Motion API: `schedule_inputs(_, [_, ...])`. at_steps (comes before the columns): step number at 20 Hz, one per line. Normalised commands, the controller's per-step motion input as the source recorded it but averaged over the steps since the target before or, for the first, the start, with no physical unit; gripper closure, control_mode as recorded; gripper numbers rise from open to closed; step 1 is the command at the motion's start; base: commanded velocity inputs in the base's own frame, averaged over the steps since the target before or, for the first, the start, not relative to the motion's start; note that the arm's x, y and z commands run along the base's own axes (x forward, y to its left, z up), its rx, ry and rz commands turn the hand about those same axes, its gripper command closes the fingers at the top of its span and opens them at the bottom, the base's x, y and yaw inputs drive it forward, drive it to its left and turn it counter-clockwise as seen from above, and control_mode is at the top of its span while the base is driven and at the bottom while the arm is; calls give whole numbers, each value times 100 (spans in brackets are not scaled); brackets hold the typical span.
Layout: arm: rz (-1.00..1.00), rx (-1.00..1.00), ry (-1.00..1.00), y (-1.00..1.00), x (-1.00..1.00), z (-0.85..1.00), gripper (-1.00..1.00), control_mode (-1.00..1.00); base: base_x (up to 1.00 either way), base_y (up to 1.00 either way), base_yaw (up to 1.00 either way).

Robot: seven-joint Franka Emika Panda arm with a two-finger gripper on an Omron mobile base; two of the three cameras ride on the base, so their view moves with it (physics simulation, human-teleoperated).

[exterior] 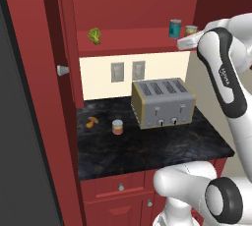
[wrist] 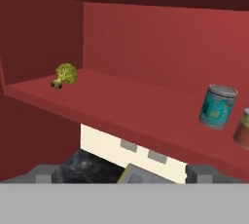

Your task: Pick the cans from the counter and place them in their designated side in the cabinet.

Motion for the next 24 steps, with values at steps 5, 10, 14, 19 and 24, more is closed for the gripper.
schedule_inputs(5, [0, 1, 4, 16, -56, -18, -100, -100, 0, 0, 0])
schedule_inputs(10, [0, 0, 1, 23, -57, -25, -100, -100, 0, 0, 0])
schedule_inputs(14, [0, 1, 5, 23, -37, -33, -100, -100, 0, 0, 0])
schedule_inputs(19, [1, -1, 9, 13, -1, -38, -100, -100, 0, 0, 0])
schedule_inputs(24, [0, -2, 13, 20, -4, -23, -100, -100, 0, 0, 0])
